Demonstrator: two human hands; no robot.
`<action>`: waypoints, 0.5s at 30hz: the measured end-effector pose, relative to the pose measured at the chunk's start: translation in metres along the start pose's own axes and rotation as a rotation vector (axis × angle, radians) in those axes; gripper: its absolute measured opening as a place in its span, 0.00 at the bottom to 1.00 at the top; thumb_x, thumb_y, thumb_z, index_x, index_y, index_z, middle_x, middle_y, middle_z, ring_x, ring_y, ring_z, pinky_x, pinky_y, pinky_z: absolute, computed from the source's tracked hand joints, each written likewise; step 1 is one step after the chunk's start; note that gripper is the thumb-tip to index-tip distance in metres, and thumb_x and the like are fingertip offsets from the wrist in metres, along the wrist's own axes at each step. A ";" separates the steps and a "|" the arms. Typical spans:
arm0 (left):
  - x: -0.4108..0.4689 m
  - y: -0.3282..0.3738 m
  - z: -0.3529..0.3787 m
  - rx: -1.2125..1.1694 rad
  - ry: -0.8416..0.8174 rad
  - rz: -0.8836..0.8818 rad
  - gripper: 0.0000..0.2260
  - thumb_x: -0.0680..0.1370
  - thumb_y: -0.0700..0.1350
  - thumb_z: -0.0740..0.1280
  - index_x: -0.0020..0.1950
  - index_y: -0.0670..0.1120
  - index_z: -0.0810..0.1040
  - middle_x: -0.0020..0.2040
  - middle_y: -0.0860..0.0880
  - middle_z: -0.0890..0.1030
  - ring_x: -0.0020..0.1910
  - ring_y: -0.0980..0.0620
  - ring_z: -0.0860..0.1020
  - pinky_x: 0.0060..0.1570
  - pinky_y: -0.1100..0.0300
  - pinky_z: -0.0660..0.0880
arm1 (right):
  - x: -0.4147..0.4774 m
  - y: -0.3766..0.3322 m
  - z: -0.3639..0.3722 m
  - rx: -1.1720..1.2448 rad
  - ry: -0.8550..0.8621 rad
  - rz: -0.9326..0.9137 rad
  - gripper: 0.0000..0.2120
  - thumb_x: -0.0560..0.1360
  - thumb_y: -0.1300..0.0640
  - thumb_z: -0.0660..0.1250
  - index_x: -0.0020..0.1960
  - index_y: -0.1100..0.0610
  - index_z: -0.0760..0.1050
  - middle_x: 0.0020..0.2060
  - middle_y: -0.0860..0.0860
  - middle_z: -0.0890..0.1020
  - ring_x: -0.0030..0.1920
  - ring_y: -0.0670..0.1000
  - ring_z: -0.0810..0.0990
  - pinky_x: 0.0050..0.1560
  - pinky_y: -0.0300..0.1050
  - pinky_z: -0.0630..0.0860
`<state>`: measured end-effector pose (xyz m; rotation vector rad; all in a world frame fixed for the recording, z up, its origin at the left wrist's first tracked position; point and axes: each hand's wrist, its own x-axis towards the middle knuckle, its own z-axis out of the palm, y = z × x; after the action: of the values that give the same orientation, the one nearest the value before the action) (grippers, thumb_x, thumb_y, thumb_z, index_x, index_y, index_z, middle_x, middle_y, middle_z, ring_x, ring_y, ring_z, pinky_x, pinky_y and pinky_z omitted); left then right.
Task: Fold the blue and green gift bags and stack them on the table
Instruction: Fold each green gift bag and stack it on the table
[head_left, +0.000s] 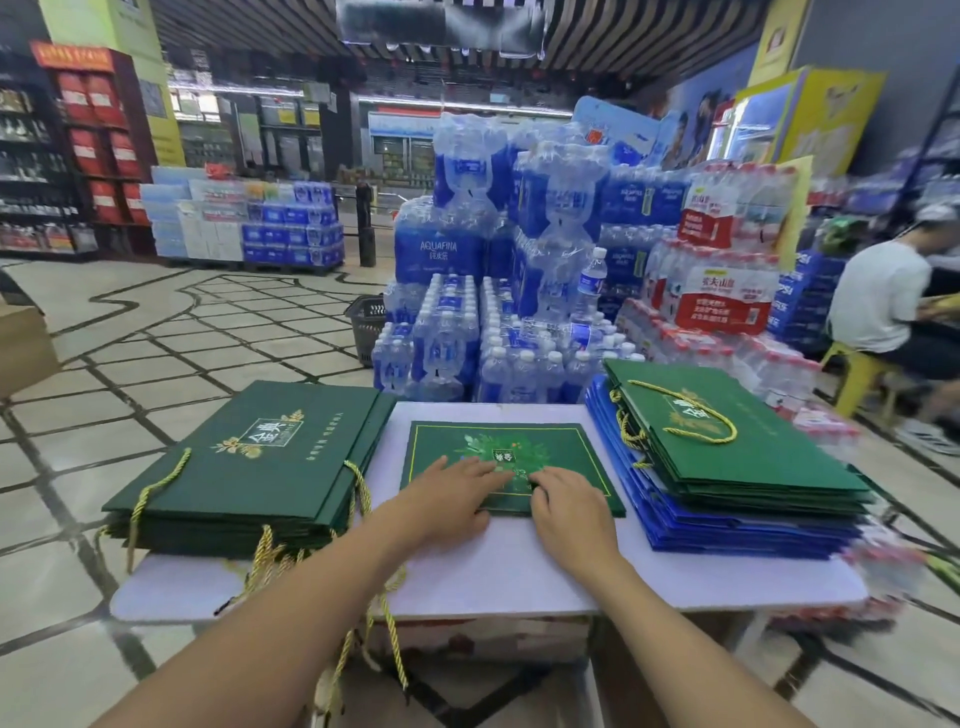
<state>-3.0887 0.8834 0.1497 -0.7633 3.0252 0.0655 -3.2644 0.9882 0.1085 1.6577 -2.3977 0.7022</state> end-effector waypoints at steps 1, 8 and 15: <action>-0.001 -0.004 0.002 -0.029 0.021 -0.034 0.30 0.84 0.53 0.60 0.84 0.55 0.54 0.84 0.50 0.56 0.83 0.49 0.53 0.81 0.43 0.51 | 0.000 0.000 0.000 -0.006 0.004 0.009 0.19 0.83 0.52 0.55 0.68 0.51 0.78 0.66 0.45 0.79 0.69 0.48 0.73 0.68 0.50 0.69; -0.011 -0.020 0.018 -0.246 0.058 -0.126 0.24 0.88 0.53 0.51 0.83 0.49 0.60 0.84 0.51 0.58 0.83 0.53 0.53 0.81 0.49 0.48 | 0.000 -0.004 0.002 0.012 0.018 0.026 0.17 0.83 0.52 0.55 0.65 0.50 0.79 0.64 0.43 0.79 0.67 0.48 0.73 0.66 0.51 0.68; -0.016 -0.020 0.018 -0.350 0.237 -0.257 0.04 0.81 0.47 0.62 0.51 0.48 0.73 0.53 0.51 0.72 0.52 0.47 0.74 0.50 0.54 0.71 | 0.001 -0.004 0.004 0.025 -0.015 0.048 0.18 0.82 0.52 0.56 0.66 0.49 0.79 0.64 0.43 0.79 0.67 0.47 0.73 0.68 0.52 0.68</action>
<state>-3.0651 0.8741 0.1316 -1.2627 3.1403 0.5480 -3.2606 0.9847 0.1060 1.6252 -2.4572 0.7333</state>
